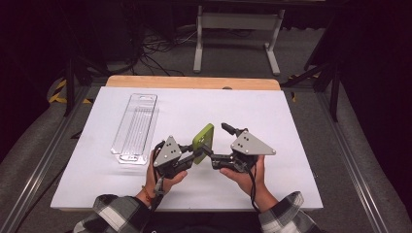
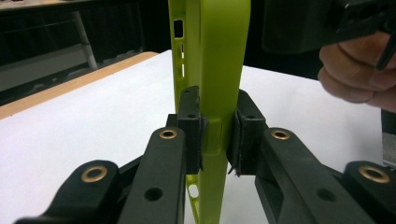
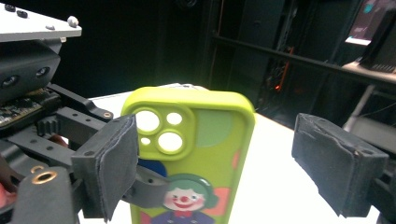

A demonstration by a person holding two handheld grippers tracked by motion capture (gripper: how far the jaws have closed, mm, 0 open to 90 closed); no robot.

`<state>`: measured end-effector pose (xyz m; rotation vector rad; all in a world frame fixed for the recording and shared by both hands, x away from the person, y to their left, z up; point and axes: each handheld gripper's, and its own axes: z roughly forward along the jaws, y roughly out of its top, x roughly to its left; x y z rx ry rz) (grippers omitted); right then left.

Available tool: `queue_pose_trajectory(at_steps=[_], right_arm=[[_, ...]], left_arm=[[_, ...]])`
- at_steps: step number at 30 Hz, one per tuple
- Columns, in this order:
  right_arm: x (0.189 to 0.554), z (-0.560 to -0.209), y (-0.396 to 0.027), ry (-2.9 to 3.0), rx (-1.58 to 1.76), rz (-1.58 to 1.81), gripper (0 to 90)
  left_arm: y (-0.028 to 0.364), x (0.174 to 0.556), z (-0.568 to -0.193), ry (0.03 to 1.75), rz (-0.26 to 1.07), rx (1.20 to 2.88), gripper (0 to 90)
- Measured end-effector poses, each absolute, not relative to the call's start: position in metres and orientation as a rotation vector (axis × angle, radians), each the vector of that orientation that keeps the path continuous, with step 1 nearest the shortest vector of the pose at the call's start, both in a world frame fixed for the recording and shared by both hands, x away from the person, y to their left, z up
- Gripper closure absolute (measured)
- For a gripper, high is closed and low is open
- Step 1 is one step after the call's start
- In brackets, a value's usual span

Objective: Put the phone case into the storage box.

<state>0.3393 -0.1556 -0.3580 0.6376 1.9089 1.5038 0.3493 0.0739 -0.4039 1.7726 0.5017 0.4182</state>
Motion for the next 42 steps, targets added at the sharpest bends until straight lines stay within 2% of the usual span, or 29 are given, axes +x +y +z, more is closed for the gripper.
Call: queue_pose_trajectory(at_steps=[12, 21, 42], right_arm=[[0.333, -0.361, -0.165, 1.891, 0.548, 1.389, 16.0], [0.331, -0.368, -0.171, 1.9, 0.547, 1.341, 11.3], [0.326, -0.384, -0.186, 1.898, 0.538, 1.257, 10.8]], left_arm=[[0.082, 0.35, -0.401, 0.49, 0.458, 1.776, 77.7], [0.087, 0.35, -0.398, 0.478, 0.508, 1.787, 77.7], [0.1, 0.351, -0.392, 0.473, 0.532, 1.788, 77.7]])
